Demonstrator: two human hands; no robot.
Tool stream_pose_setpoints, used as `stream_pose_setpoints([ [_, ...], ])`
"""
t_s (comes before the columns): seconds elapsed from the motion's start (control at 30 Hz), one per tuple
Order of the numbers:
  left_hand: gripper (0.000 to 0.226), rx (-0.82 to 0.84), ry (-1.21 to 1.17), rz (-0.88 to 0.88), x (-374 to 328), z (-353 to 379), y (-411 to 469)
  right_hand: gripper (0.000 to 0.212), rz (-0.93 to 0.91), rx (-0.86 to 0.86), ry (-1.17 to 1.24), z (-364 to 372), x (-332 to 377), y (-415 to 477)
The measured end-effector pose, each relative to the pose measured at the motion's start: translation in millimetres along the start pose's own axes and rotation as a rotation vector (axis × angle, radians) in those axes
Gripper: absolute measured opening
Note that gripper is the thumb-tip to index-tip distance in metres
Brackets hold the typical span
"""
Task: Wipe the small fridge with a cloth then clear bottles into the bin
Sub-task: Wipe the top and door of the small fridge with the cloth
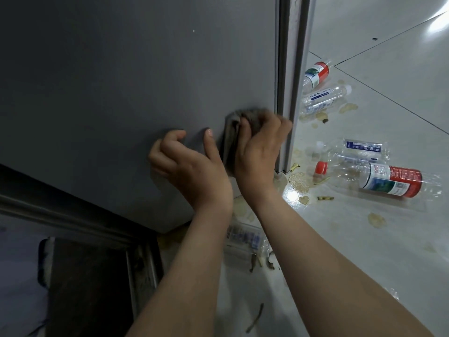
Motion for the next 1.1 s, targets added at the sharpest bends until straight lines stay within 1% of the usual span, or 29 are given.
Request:
stream_pose_setpoints([
  [0.1, 0.04, -0.01, -0.003, -0.003, 0, 0, 0, 0.034, -0.153, -0.087, -0.045, -3, 32, 15],
  [0.2, 0.039, -0.009, -0.04, -0.004, -2, -1, 0, 0.029, -0.258, -0.147, -0.121, -3, 39, 17],
  [0.33, 0.04, 0.001, -0.035, -0.011, 0, 0, 0, 0.037, -0.244, -0.119, -0.169, 2, 15, 5],
  [0.47, 0.041, 0.025, -0.041, -0.032, 3, 3, 0, 0.029, -0.145, -0.031, -0.2, 4, -17, -6],
  [0.57, 0.04, 0.015, -0.049, -0.038, 2, 1, 0, 0.028, -0.111, -0.004, -0.2, 2, -14, -5],
  [0.63, 0.04, 0.005, -0.059, -0.042, -1, 0, 1, 0.029, -0.138, -0.026, -0.176, -5, 4, 4],
  [0.77, 0.038, -0.018, -0.062, -0.043, -4, -2, 3, 0.038, -0.257, -0.183, -0.141, -25, 55, 35],
  [0.87, 0.038, -0.013, -0.078, -0.061, -3, -3, 3, 0.037, -0.304, -0.227, -0.16, -25, 67, 42],
  [0.97, 0.04, 0.001, -0.09, -0.078, -4, -5, 2, 0.03, -0.294, -0.183, -0.181, -17, 47, 34],
  [1.1, 0.042, 0.035, -0.097, -0.138, -2, -5, 1, 0.028, -0.198, -0.063, -0.198, -11, 11, 20],
])
Point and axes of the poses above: each hand's wrist, its own y-axis towards the middle knuckle, its own z-axis out of the palm, x = y × z, the point moved 8 cm from there along y, towards the middle knuckle, and after that the axes turned 15 degrees about x, right-handed, at the moved point
